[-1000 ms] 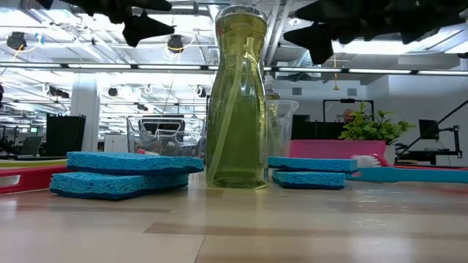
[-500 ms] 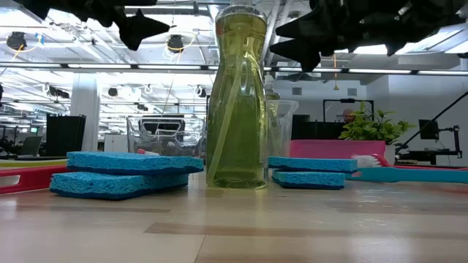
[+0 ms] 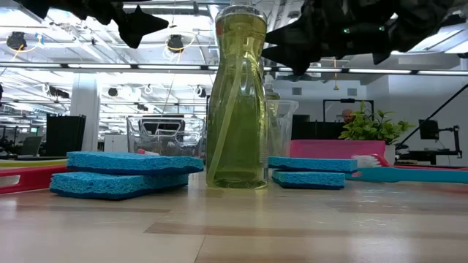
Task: Pick & Place Kitchen Sink Supplies
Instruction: Put the green dish soap into the white bin
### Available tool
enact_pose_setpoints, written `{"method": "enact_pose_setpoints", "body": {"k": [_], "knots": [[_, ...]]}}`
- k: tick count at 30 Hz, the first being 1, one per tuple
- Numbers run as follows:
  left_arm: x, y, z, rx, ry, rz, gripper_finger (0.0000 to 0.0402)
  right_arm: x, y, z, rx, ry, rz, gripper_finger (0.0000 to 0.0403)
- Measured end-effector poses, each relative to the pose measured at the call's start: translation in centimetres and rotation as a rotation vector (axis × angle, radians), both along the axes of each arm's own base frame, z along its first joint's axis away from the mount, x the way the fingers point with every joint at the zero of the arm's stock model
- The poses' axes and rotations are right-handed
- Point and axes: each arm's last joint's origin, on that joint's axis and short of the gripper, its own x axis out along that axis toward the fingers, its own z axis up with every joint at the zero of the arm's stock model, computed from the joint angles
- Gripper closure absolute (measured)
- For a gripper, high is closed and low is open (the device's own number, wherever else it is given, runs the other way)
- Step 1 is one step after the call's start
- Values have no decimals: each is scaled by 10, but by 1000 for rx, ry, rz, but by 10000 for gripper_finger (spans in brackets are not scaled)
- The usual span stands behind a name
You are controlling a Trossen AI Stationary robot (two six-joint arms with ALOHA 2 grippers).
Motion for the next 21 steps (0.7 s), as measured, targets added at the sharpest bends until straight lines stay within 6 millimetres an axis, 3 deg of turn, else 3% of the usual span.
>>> {"method": "enact_pose_setpoints", "body": {"k": [21], "knots": [[0, 0, 0, 0, 1, 0, 114, 51, -8, 14, -52, 0, 2, 159]]}}
